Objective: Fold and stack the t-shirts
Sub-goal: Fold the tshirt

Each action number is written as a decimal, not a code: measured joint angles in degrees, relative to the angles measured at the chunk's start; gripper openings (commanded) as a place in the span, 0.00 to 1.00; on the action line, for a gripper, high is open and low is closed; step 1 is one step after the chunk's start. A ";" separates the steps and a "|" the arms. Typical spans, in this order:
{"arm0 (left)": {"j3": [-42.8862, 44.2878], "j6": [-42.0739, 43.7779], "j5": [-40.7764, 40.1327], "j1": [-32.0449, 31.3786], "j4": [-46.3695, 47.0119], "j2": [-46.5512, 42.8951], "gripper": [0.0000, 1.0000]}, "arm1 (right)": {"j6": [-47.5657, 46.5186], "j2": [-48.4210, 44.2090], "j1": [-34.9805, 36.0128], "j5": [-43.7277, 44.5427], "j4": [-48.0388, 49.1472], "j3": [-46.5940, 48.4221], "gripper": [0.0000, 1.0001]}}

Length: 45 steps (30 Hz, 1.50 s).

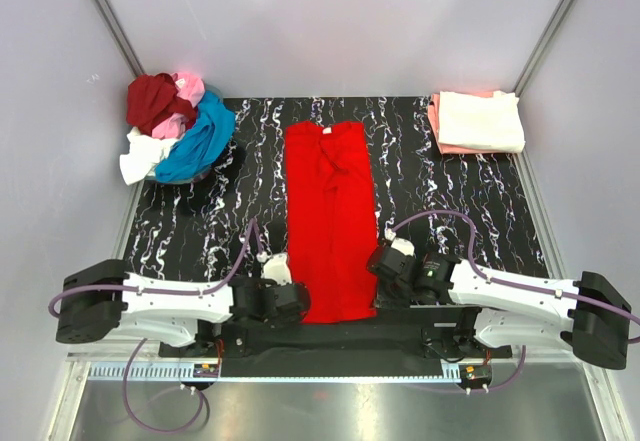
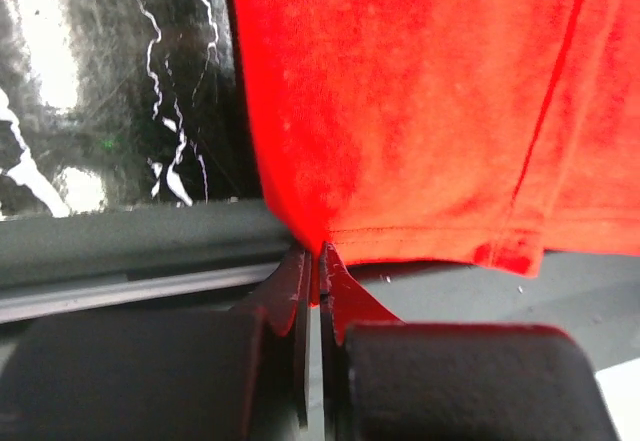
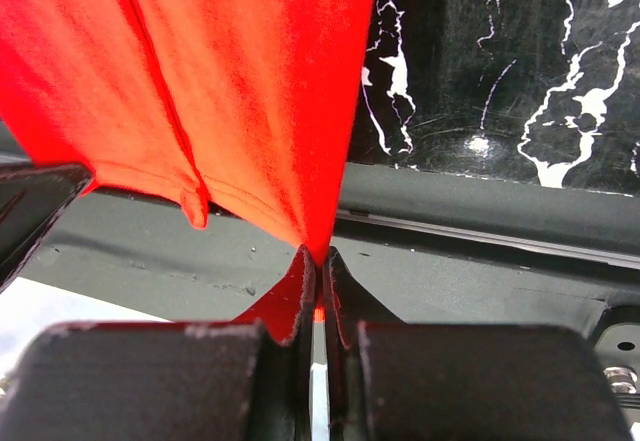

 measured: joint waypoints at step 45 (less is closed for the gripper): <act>39.71 39.76 13.09 45.64 -8.98 21.66 0.00 | -37.51 41.55 -34.25 -3.61 -9.33 48.43 0.00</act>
